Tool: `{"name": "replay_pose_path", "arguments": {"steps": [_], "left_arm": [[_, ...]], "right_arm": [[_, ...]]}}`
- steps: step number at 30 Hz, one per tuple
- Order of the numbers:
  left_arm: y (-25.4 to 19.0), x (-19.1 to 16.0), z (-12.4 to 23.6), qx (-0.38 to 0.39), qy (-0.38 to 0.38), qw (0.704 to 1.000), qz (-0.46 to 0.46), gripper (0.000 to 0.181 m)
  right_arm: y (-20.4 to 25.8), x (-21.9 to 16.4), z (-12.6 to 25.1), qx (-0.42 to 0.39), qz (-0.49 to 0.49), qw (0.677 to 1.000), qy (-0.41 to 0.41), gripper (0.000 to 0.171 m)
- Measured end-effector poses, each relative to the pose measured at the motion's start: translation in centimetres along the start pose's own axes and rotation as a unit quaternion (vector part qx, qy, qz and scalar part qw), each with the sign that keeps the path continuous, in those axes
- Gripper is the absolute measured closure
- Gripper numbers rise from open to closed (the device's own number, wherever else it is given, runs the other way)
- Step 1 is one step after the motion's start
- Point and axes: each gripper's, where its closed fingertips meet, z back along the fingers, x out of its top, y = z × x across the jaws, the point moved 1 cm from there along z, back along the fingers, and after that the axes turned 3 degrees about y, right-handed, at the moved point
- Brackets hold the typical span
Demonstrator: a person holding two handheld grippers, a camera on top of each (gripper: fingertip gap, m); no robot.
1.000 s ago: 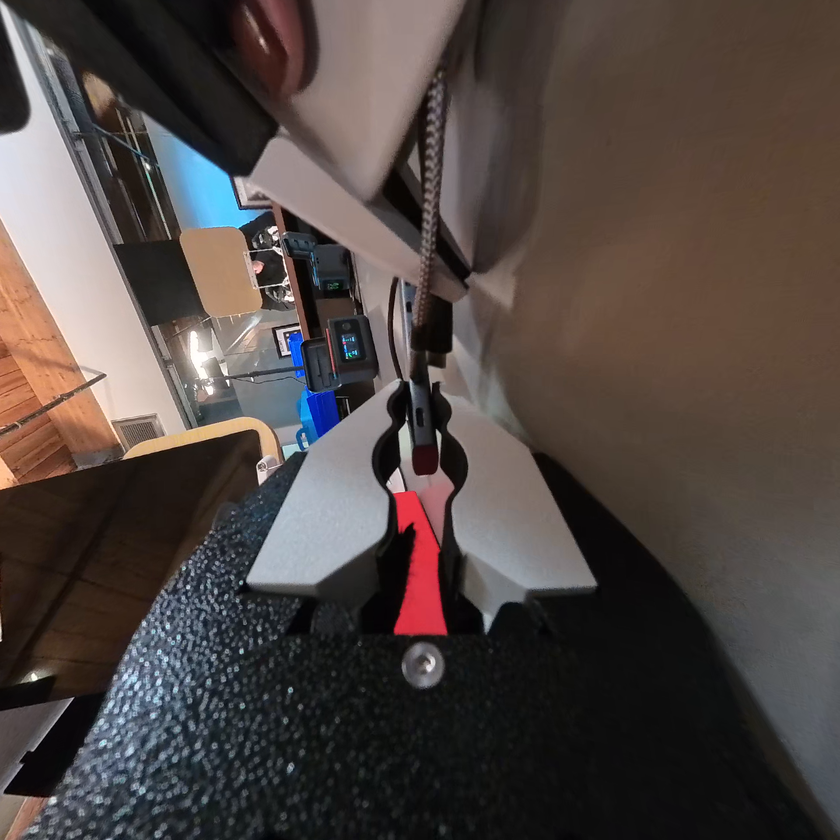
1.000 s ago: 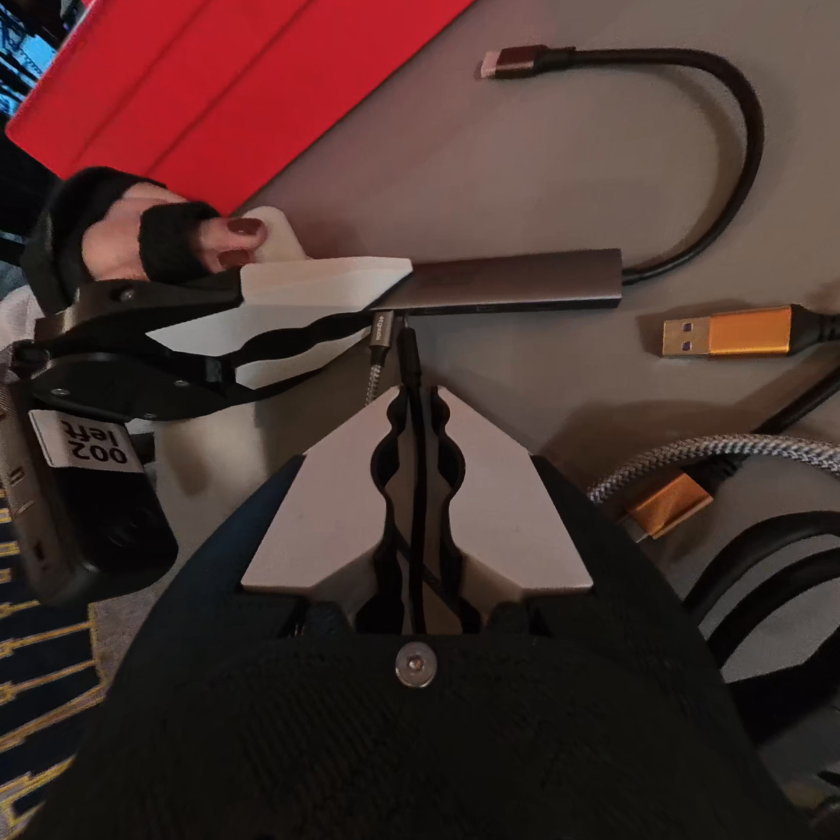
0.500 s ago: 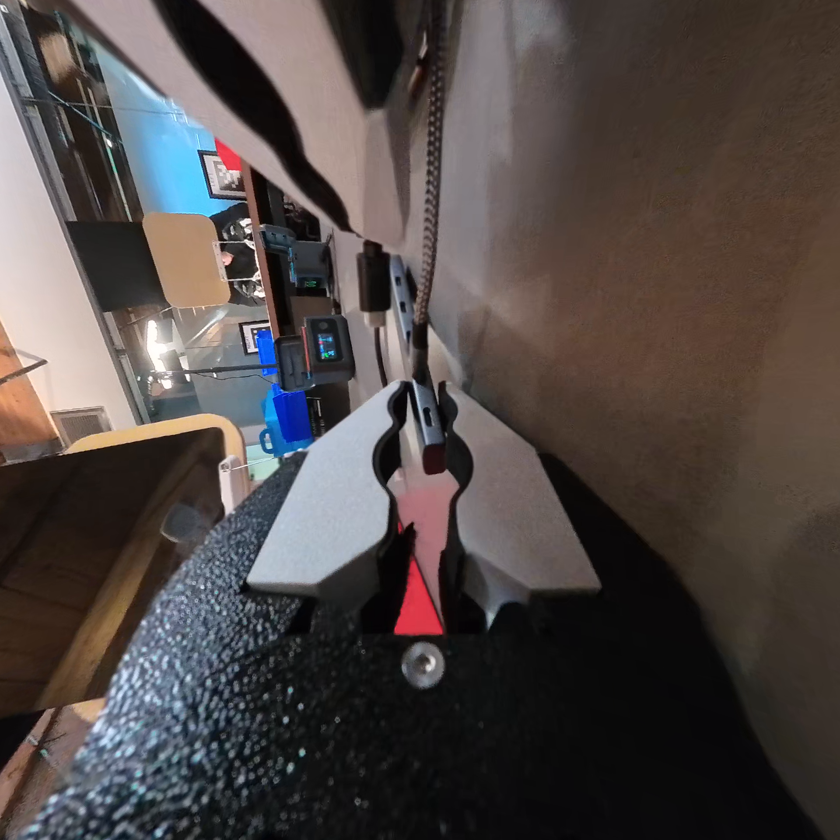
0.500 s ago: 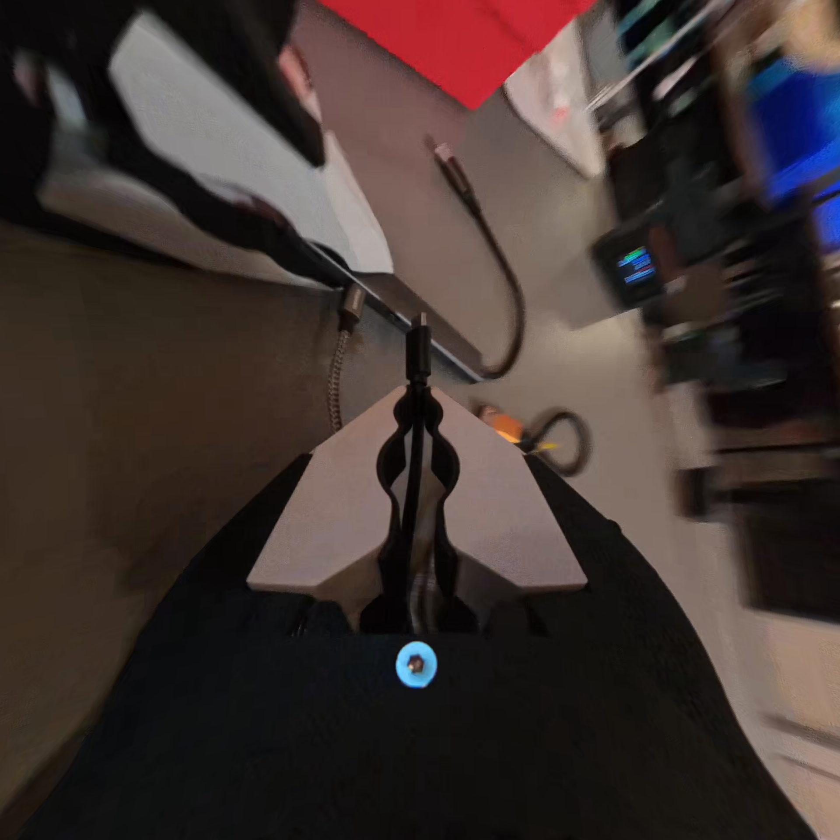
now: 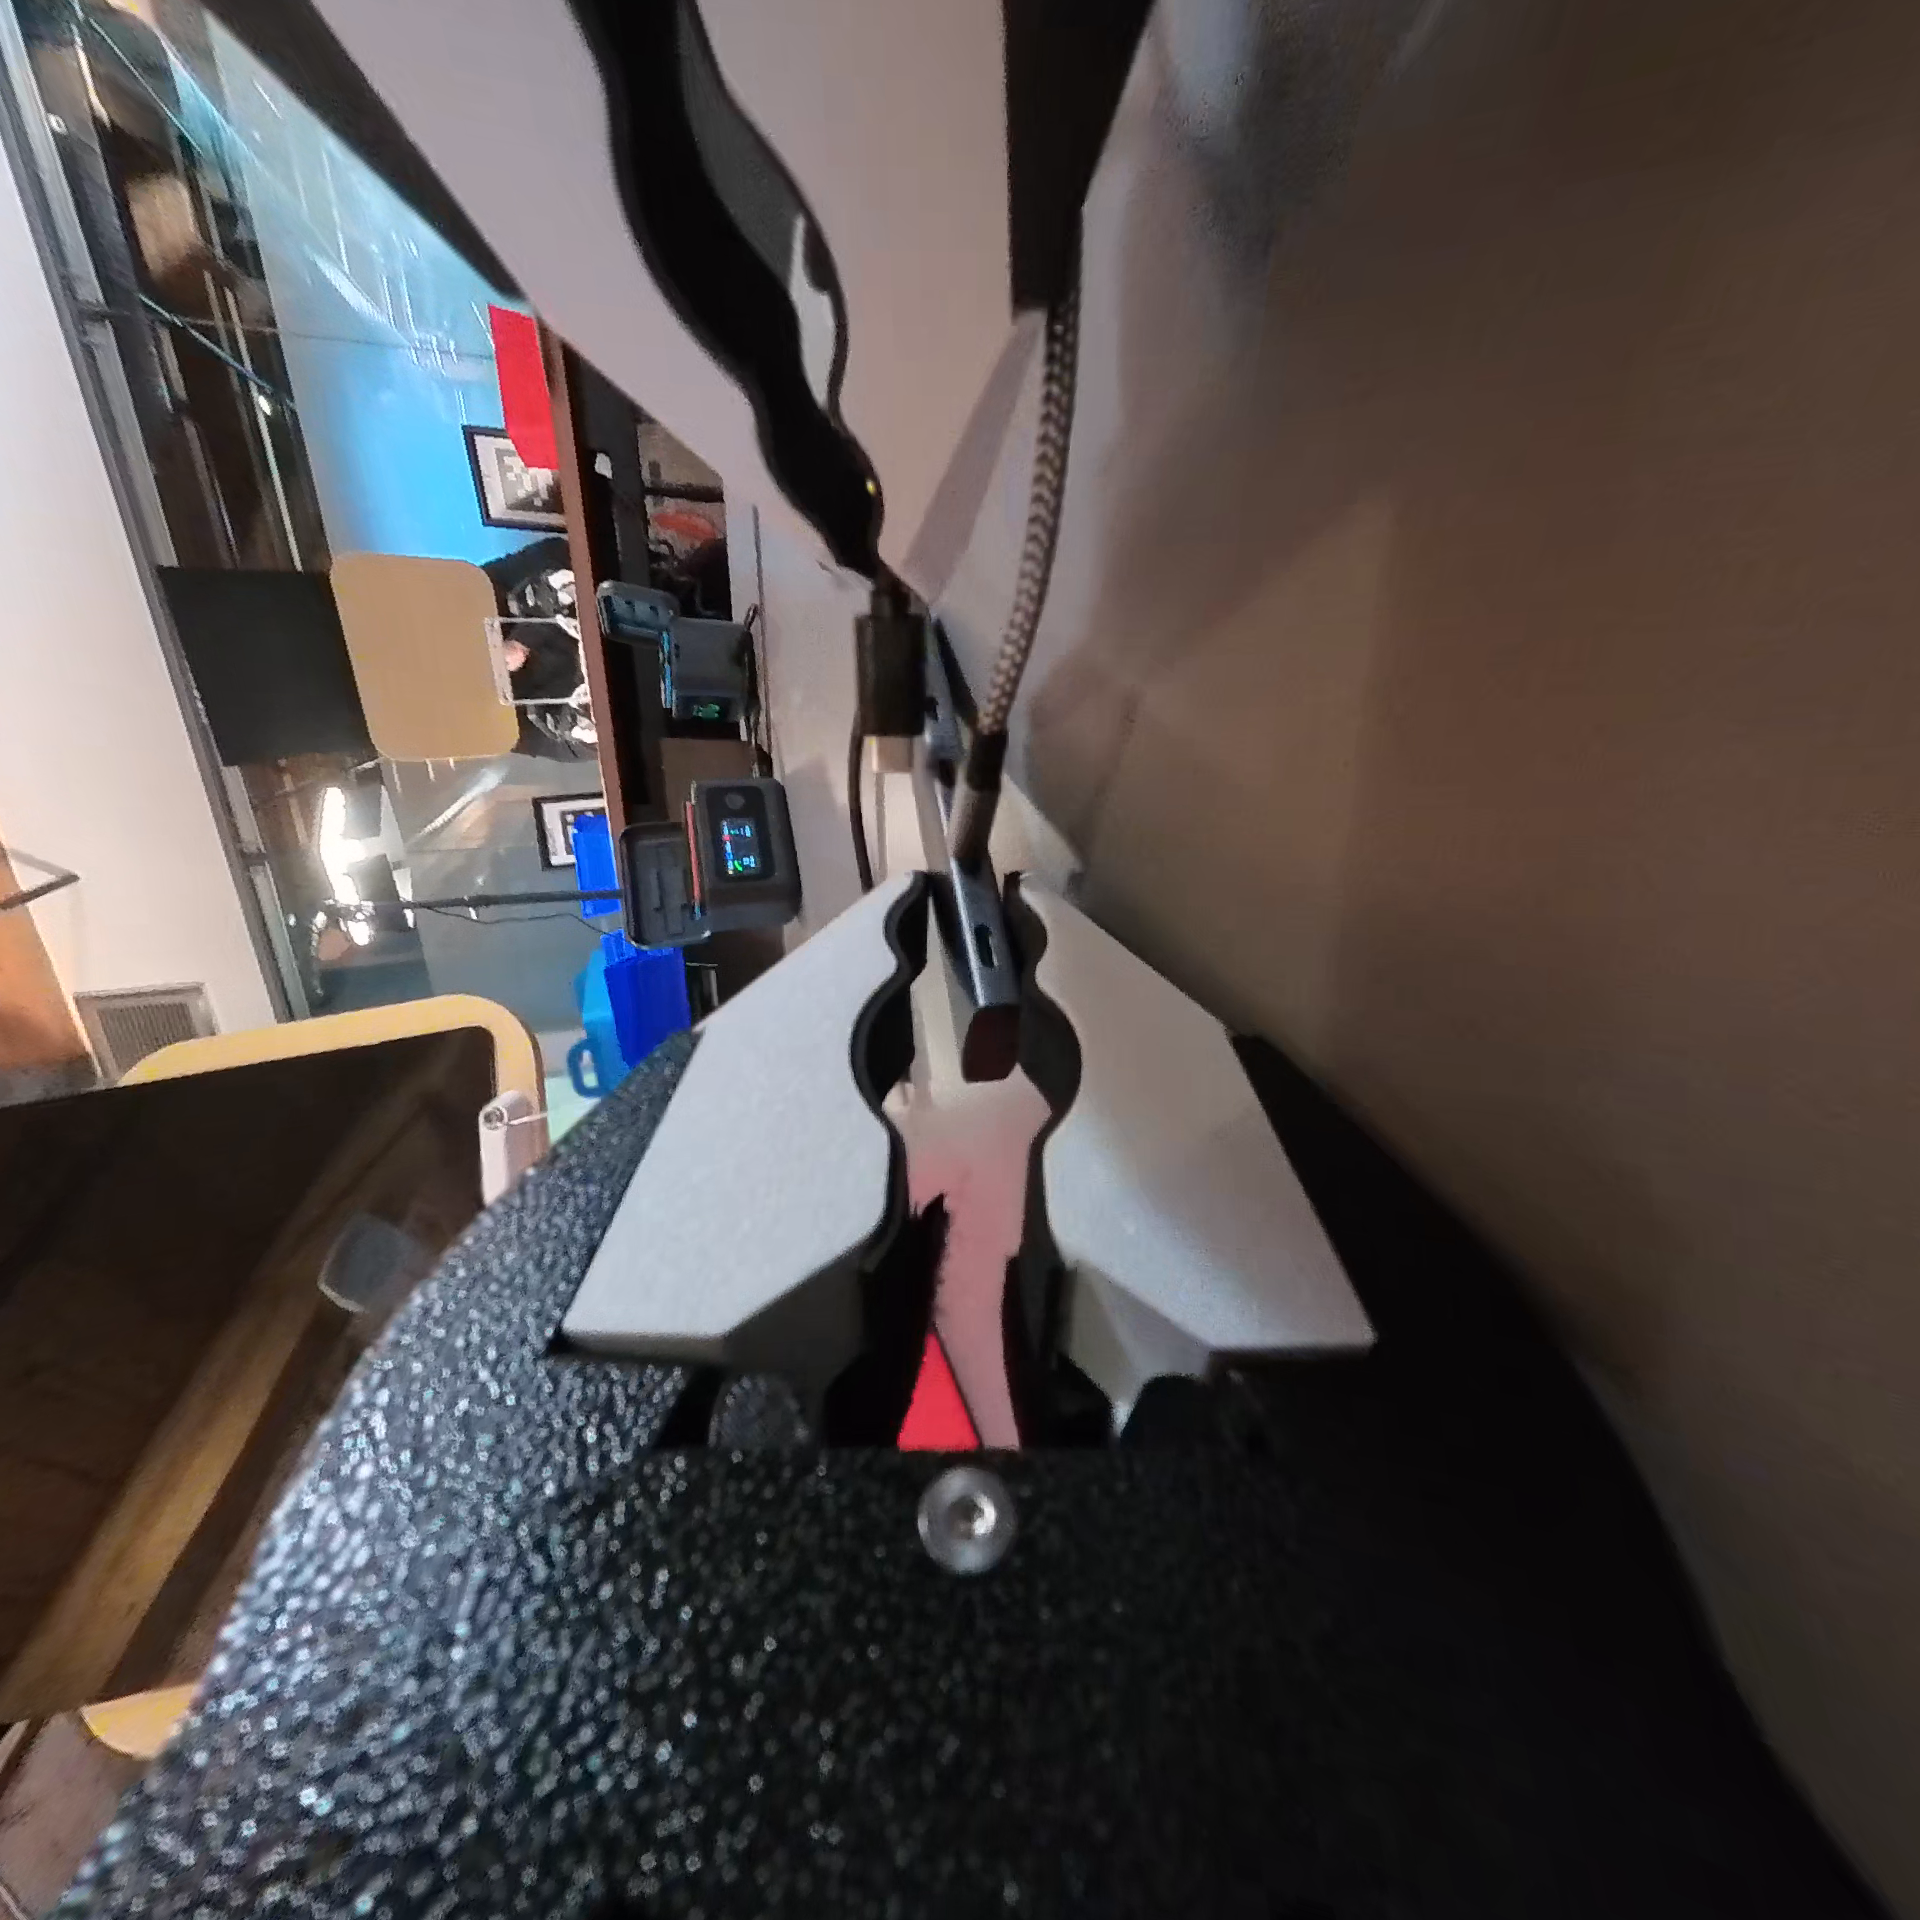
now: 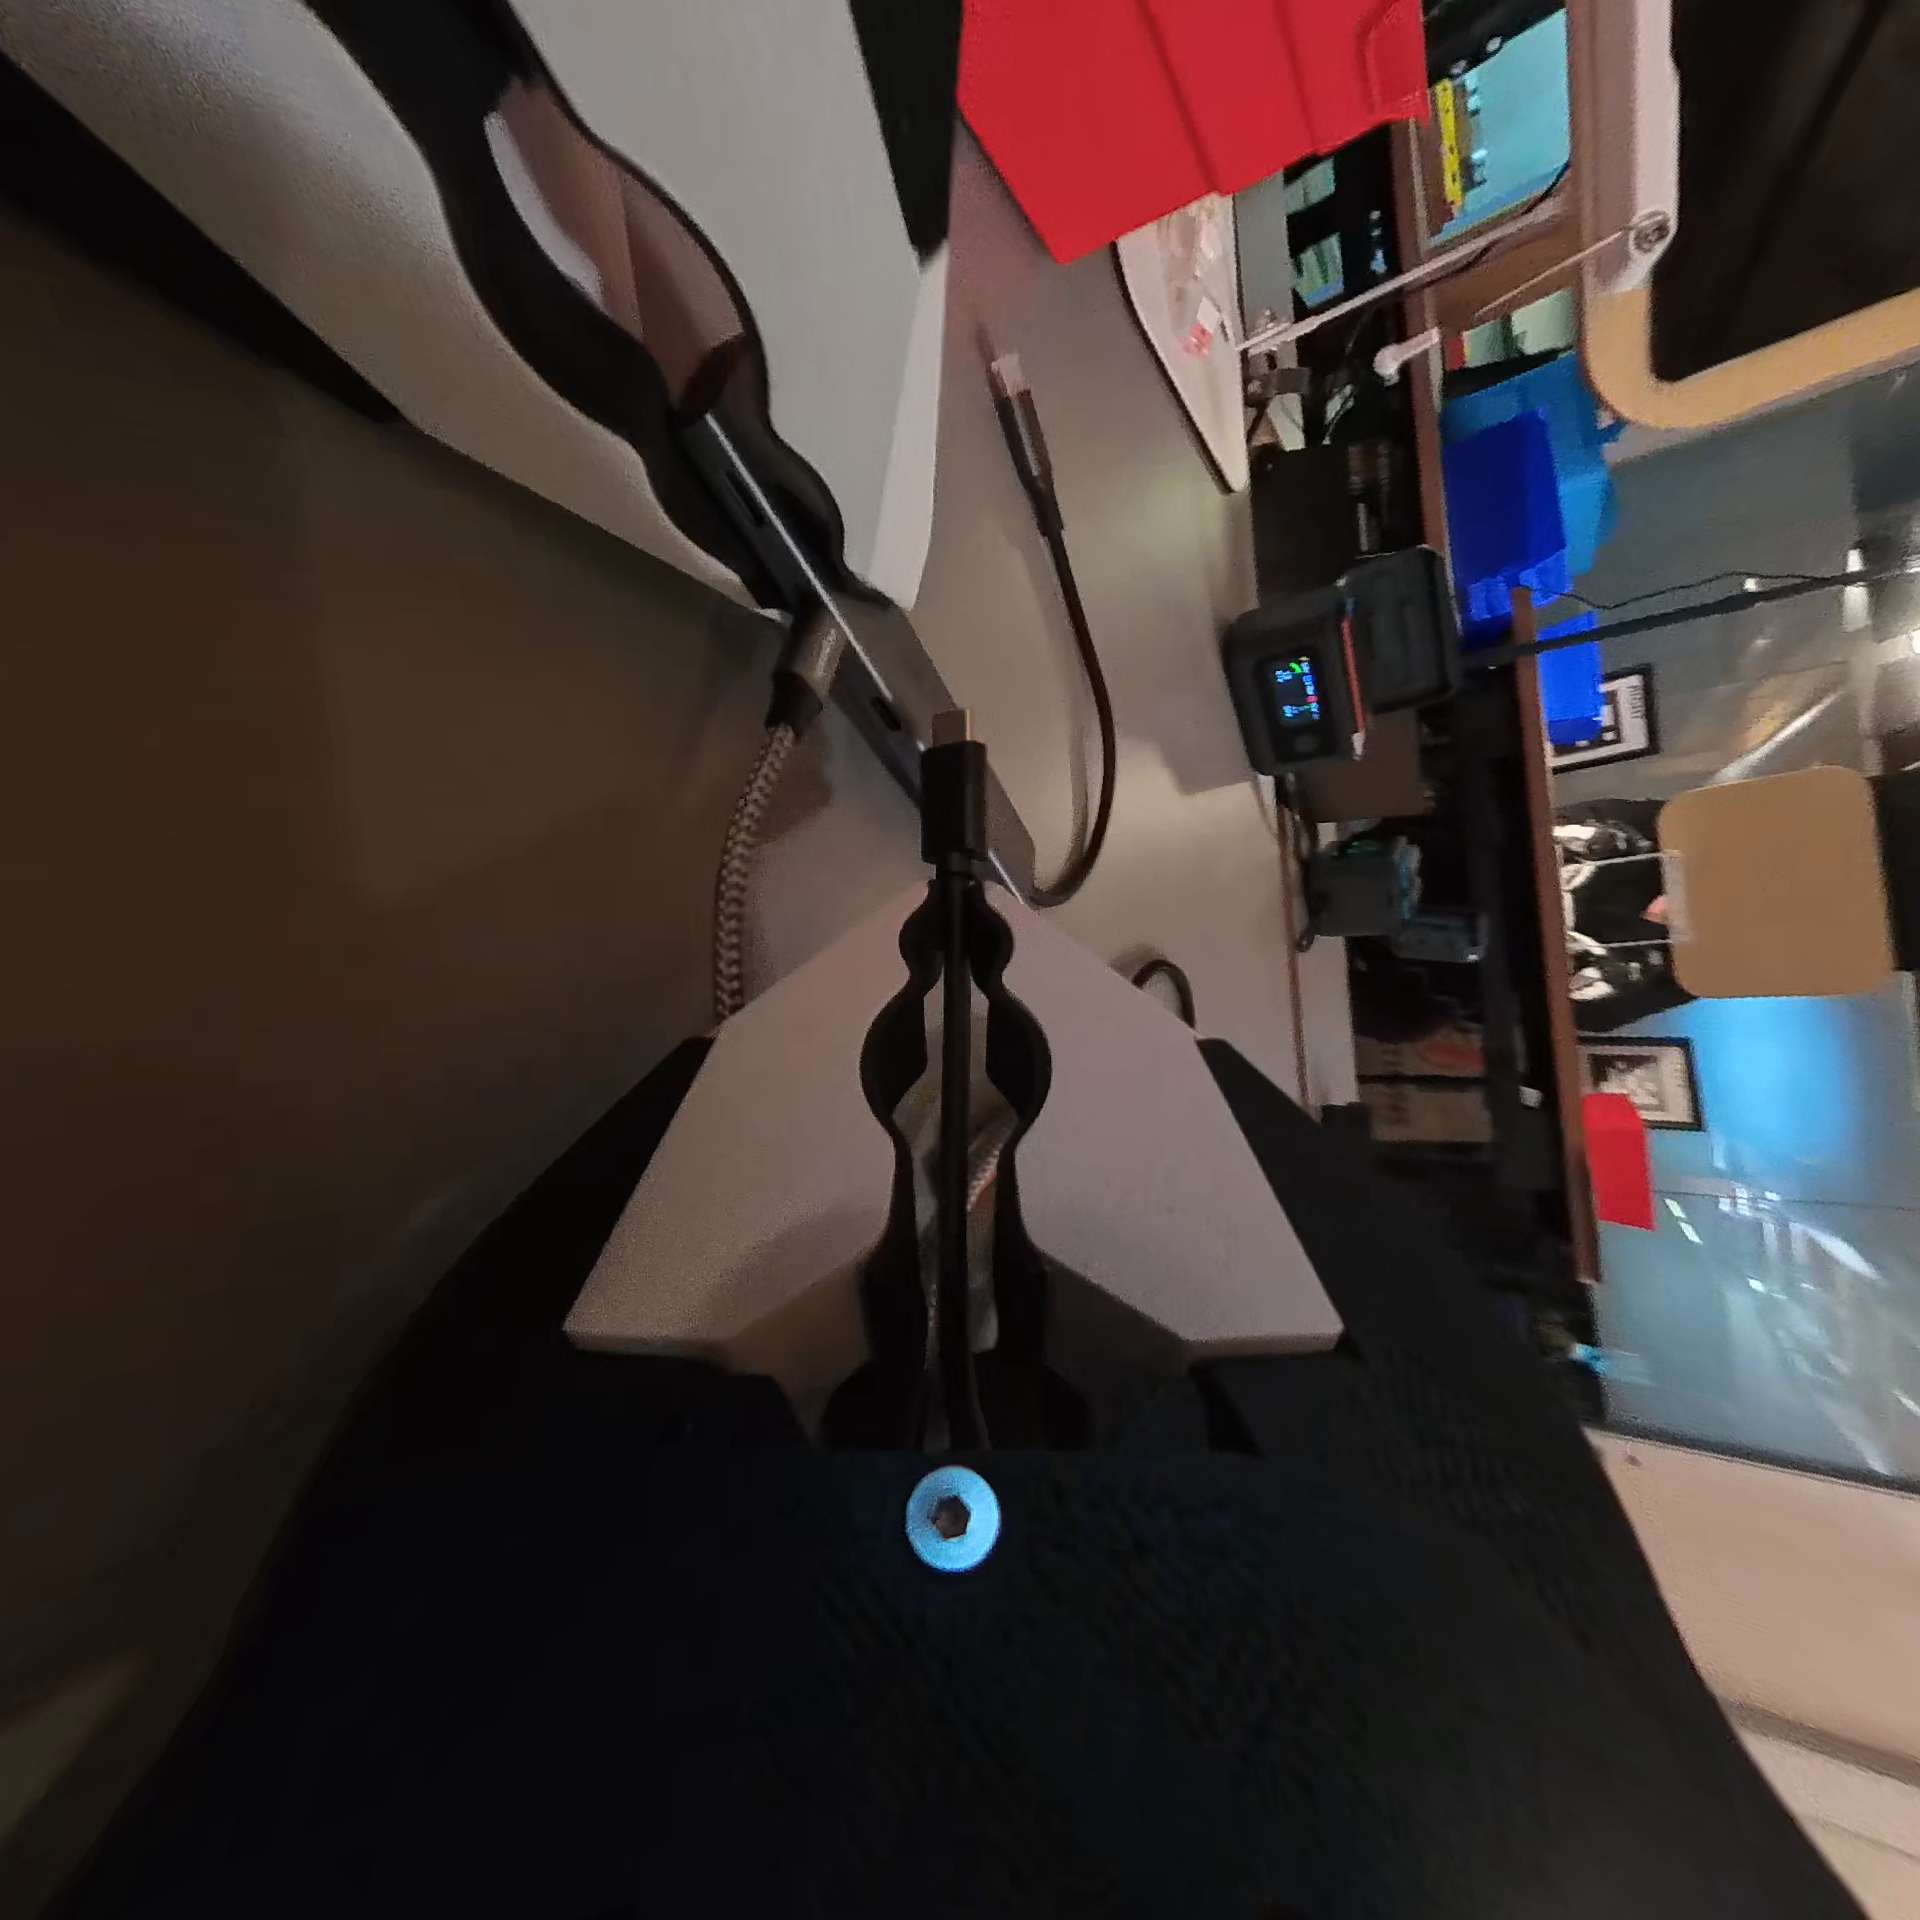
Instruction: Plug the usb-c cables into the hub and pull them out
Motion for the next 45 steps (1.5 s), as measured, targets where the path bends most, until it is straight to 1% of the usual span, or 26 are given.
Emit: {"name": "replay_pose_path", "arguments": {"steps": [2, 4, 7, 9, 11, 12, 13, 14, 15, 16, 17, 19, 20, 21, 23, 25, 27, 29, 33, 36, 37, 40, 45], "left_arm": [[0.0, 0.5, 0.3, 0.0, -0.019, 1.0, -0.008, 0.169], [0.1, 0.7, 0.7, -0.004, -0.044, 0.999, 0.005, 0.168], [0.9, 0.9, 1.0, -0.016, -0.082, 0.994, 0.072, 0.152], [0.9, 0.9, 1.0, -0.038, -0.092, 0.989, 0.11, 0.146], [0.6, 0.8, 0.9, -0.055, -0.087, 0.987, 0.121, 0.153], [0.2, 0.9, 0.9, -0.065, -0.085, 0.987, 0.116, 0.164], [0.2, 0.9, 1.0, -0.059, -0.081, 0.989, 0.105, 0.165], [0.4, 0.9, 1.1, -0.05, -0.078, 0.992, 0.089, 0.167], [0.5, 0.9, 1.1, -0.037, -0.075, 0.994, 0.071, 0.168], [0.7, 0.8, 1.2, -0.025, -0.07, 0.996, 0.052, 0.17], [0.8, 0.7, 1.2, -0.013, -0.064, 0.997, 0.033, 0.172], [1.1, 0.5, 1.3, 0.006, -0.062, 0.998, 0.01, 0.173], [1.1, 0.7, 1.4, 0.01, -0.066, 0.998, 0.009, 0.173], [1.2, 0.9, 1.5, 0.013, -0.07, 0.997, 0.008, 0.173], [1.1, 1.1, 1.5, 0.018, -0.066, 0.998, -0.001, 0.173], [1.1, 1.4, 1.5, 0.026, -0.059, 0.998, -0.016, 0.173], [0.9, 1.7, 1.7, 0.041, -0.051, 0.997, -0.051, 0.173], [0.6, 2.2, 1.9, 0.054, -0.049, 0.994, -0.083, 0.173], [0.8, 2.6, 2.4, 0.069, -0.054, 0.992, -0.094, 0.173], [1.1, 2.7, 2.5, 0.08, -0.058, 0.991, -0.093, 0.173], [1.3, 2.8, 2.7, 0.088, -0.062, 0.99, -0.094, 0.173], [1.9, 2.9, 3.1, 0.107, -0.068, 0.988, -0.094, 0.174], [2.5, 3.2, 3.5, 0.127, -0.078, 0.984, -0.094, 0.174]], "right_arm": [[0.2, -0.2, -0.1, 0.019, -0.025, 0.999, -0.01, 0.168], [0.3, -0.1, -0.1, 0.04, -0.058, 0.997, -0.029, 0.169], [0.4, -0.2, -0.1, 0.072, -0.107, 0.99, -0.054, 0.168], [0.5, -0.2, -0.1, 0.091, -0.134, 0.985, -0.066, 0.169], [0.5, -0.1, 0.0, 0.113, -0.16, 0.978, -0.076, 0.168], [0.5, -0.1, 0.1, 0.128, -0.175, 0.973, -0.078, 0.168], [0.5, 0.0, 0.2, 0.149, -0.199, 0.965, -0.079, 0.168], [0.6, 0.1, 0.5, 0.178, -0.233, 0.953, -0.08, 0.168], [0.7, 0.4, 0.8, 0.216, -0.277, 0.933, -0.082, 0.168], [0.8, 0.5, 1.2, 0.26, -0.332, 0.904, -0.078, 0.168], [1.0, 0.6, 1.6, 0.306, -0.393, 0.865, -0.068, 0.168], [1.2, 0.7, 2.2, 0.382, -0.504, 0.772, -0.056, 0.168], [1.0, 0.7, 2.4, 0.4, -0.538, 0.74, -0.054, 0.169], [0.8, 0.6, 2.6, 0.411, -0.556, 0.72, -0.056, 0.169], [0.7, 0.7, 2.8, 0.426, -0.577, 0.695, -0.053, 0.169], [1.6, 0.6, 2.9, 0.449, -0.581, 0.678, -0.03, 0.169], [2.4, 0.8, 2.9, 0.47, -0.576, 0.669, -0.012, 0.169], [2.6, 0.9, 2.8, 0.474, -0.577, 0.666, -0.008, 0.17], [2.1, 1.0, 3.0, 0.488, -0.598, 0.636, -0.026, 0.169], [2.3, 1.0, 3.2, 0.505, -0.597, 0.623, -0.019, 0.169], [2.2, 1.0, 3.3, 0.514, -0.601, 0.612, -0.019, 0.169], [1.7, 1.4, 3.8, 0.551, -0.616, 0.563, -0.028, 0.17], [1.3, 2.0, 4.4, 0.597, -0.627, 0.499, -0.036, 0.169]]}}
